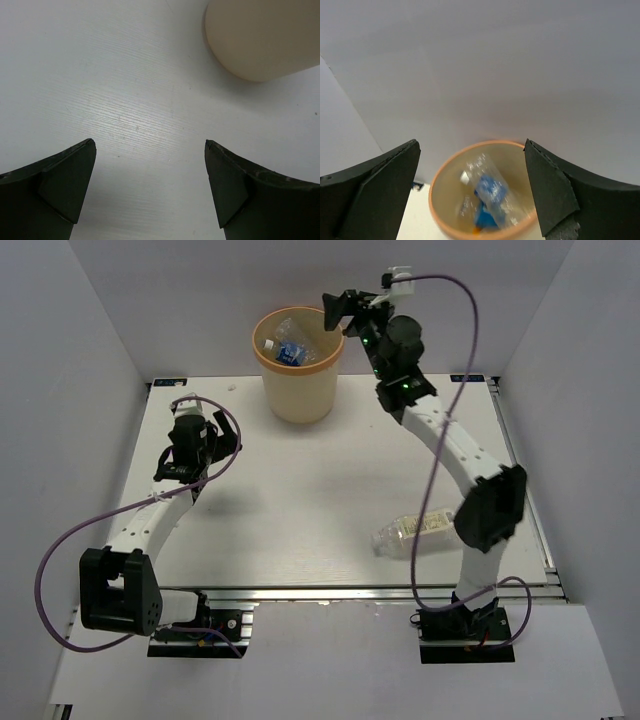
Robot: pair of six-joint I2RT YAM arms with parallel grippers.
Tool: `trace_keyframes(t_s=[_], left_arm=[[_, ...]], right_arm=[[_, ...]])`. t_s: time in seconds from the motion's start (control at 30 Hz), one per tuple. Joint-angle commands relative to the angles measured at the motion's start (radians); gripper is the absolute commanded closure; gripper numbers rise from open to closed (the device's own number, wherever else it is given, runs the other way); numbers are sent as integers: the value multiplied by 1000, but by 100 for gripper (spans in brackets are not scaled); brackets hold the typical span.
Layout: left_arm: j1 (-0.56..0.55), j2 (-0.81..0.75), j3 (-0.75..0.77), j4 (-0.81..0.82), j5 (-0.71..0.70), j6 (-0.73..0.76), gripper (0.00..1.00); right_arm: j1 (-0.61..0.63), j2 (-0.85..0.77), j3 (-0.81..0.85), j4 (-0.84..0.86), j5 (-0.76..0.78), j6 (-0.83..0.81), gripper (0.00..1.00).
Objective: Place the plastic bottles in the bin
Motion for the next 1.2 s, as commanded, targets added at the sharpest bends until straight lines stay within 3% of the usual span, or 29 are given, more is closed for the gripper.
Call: trace_keyframes(t_s=[0.0,0.17,0.2,0.23,0.27,0.3,0.33,0.43,0.57,0.7,0.9,0.97,1.17], left_arm=[[5,-24,9,22,18,-1,2],[5,-45,-5,36,46,6,2],[5,-48,-3,36,46,6,2],[5,-47,-3,36,46,6,2],[5,-44,-2,38,49,3,2],[5,-42,-3,42,56,3,2],[5,-40,-5,45,66,2,2],[5,-25,3,38,90,0,2],[5,-2,21,7,47,0,2],[5,22,35,-30,18,-6,2],[5,70,70,-88,-22,-37,2],[5,87,93,-111,-51,-41,2],[5,95,115,-140,-86,-41,2]], right_arm=[[-6,-237,-225,-261,57,-33,11],[-6,-471,-524,-503,-166,-238,11],[-6,-505,-525,-591,-297,-371,11],[-5,-511,-505,-810,-373,-465,11],[-2,-525,-501,-923,-447,-725,11],[2,-535,-507,-1015,-548,-842,11],[3,-545,-540,-1104,-552,-925,11],[21,-539,-508,-1158,-484,-1045,11],[25,-447,-276,-1434,-550,-1190,11],[64,-433,-287,-1614,-567,-1406,11],[127,-600,-555,-1656,-579,-1671,11],[136,-632,-574,-1697,-619,-1720,11],[158,-634,-682,-1682,-641,-1714,11]])
